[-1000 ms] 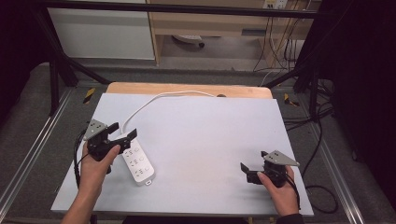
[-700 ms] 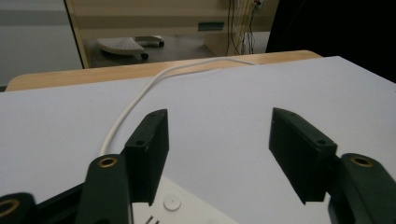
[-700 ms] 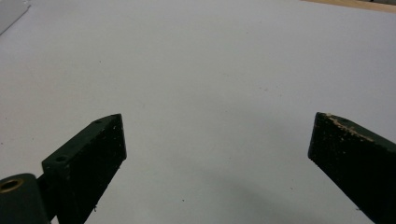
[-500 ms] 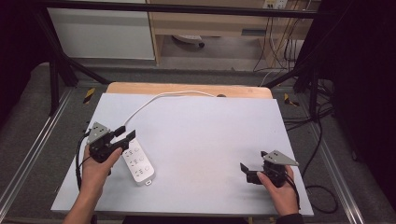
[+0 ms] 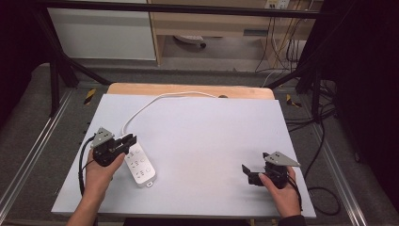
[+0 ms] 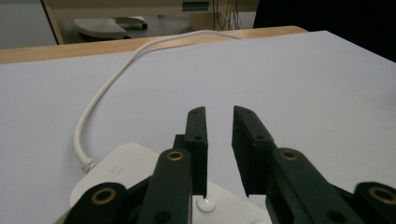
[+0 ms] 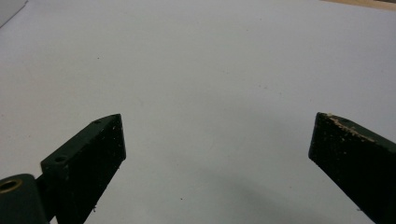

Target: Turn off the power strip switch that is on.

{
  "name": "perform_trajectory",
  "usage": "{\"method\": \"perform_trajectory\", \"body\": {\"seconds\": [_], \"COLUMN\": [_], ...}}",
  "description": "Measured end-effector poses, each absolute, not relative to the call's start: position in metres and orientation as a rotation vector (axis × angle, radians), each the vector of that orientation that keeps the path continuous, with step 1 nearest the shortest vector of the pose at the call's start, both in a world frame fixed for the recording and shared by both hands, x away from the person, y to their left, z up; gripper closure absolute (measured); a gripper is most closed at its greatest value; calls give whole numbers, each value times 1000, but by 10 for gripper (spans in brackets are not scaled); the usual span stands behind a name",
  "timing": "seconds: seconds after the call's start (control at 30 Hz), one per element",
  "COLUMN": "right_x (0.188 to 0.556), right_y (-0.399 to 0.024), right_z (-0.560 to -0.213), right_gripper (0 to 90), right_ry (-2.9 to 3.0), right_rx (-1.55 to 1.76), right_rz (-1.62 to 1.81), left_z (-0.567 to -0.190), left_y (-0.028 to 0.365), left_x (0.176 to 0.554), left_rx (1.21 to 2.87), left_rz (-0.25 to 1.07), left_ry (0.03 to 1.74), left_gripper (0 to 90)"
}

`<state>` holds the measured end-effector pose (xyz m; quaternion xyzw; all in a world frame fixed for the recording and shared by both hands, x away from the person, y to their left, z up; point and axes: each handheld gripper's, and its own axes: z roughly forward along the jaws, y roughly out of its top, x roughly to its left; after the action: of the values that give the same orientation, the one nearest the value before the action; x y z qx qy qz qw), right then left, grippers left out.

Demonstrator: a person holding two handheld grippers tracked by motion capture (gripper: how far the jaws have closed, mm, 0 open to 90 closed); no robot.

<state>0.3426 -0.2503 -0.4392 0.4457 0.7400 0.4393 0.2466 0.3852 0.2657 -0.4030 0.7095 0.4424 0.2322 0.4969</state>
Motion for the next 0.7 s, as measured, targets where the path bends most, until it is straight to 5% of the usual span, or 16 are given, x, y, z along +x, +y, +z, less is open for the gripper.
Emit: {"method": "perform_trajectory", "body": {"seconds": [0.7], "right_x": [346], "right_y": [-248], "right_z": [-443], "right_gripper": [40], "right_ry": [2044], "right_rx": [1210], "right_rz": [1186], "left_z": [-424], "left_y": [265], "left_x": [389], "left_rx": [1776], "left_rz": [500], "left_ry": [1074], "left_gripper": [882]}}
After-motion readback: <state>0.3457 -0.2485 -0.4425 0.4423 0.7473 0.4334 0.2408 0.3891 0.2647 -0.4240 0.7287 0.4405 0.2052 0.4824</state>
